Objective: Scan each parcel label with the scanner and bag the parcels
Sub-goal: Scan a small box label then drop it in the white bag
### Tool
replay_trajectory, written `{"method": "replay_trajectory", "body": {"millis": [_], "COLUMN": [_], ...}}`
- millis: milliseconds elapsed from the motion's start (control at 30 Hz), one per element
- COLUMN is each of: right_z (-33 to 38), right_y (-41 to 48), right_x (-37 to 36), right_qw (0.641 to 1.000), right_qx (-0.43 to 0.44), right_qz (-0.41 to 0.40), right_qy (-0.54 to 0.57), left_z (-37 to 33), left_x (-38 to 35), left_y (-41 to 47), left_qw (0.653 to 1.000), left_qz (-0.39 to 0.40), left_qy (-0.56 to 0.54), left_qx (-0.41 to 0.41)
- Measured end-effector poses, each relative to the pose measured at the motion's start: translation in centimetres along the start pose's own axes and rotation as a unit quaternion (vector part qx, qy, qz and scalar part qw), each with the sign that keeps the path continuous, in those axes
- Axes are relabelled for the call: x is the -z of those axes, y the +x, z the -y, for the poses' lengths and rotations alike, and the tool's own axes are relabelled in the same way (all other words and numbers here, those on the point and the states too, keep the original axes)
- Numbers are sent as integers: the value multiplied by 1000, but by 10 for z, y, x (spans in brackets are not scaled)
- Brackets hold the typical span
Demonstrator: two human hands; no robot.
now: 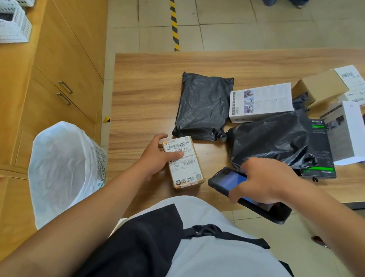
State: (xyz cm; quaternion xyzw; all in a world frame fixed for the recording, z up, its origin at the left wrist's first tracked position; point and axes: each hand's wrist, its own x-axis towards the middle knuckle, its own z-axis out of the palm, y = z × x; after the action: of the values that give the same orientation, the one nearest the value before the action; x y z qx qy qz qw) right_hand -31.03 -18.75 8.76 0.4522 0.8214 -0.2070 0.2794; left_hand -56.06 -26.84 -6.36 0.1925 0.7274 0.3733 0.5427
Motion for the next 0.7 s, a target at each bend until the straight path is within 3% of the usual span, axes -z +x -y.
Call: {"method": "replay_trajectory", "body": {"millis": [167, 300, 433, 600, 700], "right_z": [-19, -27, -23, -21, -25], "right_y": [0, 0, -3, -10, -13], "right_x": [-6, -27, -48, -59, -61], "right_qw": [979, 903, 830, 788, 770], "right_qx": [-25, -38, -48, -35, -43], "right_qz": [32, 21, 20, 1, -18], "right_qy": [199, 428, 556, 615, 636], "left_z": [-10, -24, -31, -27, -14], "left_x": [3, 1, -9, -30, -50], "left_y": [3, 4, -3, -25, -40], "left_qw": [999, 997, 993, 990, 962], "left_qz": [24, 56, 92, -4, -88], "left_qy": [32, 57, 78, 122, 242], "left_qx": [6, 14, -9, -75, -96]}}
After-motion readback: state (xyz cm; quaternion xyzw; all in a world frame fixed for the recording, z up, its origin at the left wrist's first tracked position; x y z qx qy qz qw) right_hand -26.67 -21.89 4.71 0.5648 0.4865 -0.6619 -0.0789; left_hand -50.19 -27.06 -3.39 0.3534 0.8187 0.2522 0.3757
